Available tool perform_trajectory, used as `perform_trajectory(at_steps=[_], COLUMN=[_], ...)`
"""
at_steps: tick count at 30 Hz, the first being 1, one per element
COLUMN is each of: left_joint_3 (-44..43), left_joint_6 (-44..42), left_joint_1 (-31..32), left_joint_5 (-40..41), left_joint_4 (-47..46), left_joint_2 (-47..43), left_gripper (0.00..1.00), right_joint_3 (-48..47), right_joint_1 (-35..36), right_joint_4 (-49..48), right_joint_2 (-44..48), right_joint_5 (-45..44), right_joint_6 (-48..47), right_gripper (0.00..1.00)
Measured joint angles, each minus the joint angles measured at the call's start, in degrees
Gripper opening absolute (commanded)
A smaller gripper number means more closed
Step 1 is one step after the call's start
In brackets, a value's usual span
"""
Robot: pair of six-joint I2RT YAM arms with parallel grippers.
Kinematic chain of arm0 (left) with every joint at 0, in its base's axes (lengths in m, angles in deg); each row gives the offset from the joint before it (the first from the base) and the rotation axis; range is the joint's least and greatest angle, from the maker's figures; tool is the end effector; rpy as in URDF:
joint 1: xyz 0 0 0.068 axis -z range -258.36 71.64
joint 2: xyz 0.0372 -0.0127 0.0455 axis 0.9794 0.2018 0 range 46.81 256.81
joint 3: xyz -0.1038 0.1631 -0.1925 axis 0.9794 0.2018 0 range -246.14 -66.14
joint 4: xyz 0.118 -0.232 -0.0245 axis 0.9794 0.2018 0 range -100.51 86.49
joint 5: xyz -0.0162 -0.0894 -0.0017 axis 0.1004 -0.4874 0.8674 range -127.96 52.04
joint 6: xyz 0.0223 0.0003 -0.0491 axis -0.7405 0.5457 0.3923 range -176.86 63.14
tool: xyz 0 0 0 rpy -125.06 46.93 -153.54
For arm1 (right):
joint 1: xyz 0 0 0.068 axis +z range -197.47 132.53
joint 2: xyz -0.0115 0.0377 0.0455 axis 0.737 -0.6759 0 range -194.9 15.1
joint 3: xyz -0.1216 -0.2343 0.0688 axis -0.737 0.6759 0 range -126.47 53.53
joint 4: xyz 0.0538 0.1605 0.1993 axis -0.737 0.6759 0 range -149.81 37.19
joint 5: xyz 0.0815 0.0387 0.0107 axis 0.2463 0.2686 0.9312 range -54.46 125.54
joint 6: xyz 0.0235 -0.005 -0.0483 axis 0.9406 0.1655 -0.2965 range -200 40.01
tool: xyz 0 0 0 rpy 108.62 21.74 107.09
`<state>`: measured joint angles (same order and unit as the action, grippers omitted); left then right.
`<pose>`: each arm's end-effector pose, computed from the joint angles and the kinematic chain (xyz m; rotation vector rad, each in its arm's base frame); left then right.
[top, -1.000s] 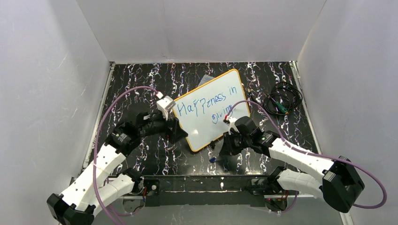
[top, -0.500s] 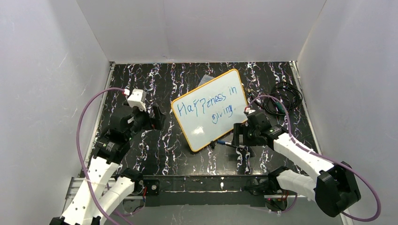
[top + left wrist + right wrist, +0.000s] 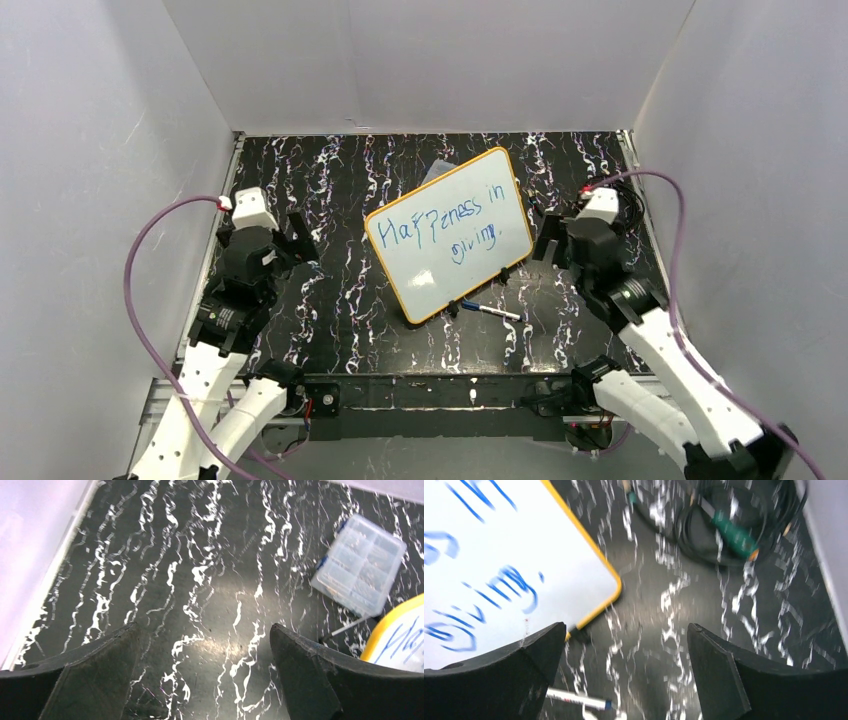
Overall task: Write a sentence on the whiteboard
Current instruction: Reset both arms
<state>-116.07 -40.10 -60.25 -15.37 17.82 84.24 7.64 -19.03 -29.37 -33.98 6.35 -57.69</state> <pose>0.1366 -0.0303 0.3564 -0.2512 1.8086 -0.0649 0.1687 0.0718 0.3010 0.1765 2.0678 -0.0116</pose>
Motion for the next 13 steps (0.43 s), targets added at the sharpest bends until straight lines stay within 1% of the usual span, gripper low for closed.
perform_trajectory(at_steps=[3, 6, 9, 13], left_joint_3=[-0.98, -0.98, -0.9, -0.22], left_joint_6=[-0.28, -0.79, -1.44, -2.25], left_joint_1=[0.0, 0.0, 0.0, 0.0], left_joint_5=[3.61, 5.33, 6.27, 6.43], left_joint_4=[-0.15, -0.26, -0.98, -1.64], left_joint_2=[-0.81, -2.21, -3.65, -4.72], left_gripper=[0.98, 0.98, 0.98, 0.98], right_joint_3=[3.8, 8.79, 10.38, 10.54], right_joint_1=[0.0, 0.0, -0.07, -0.09], right_joint_4=[-8.02, -14.95, -17.88, -19.78], right_joint_2=[9.49, 18.91, 22.62, 23.5], right_joint_5=[-2.05, -3.19, -4.35, -5.42], right_joint_6=[-4.02, -7.98, -10.29, -11.85], right_gripper=[0.99, 0.99, 0.99, 0.99])
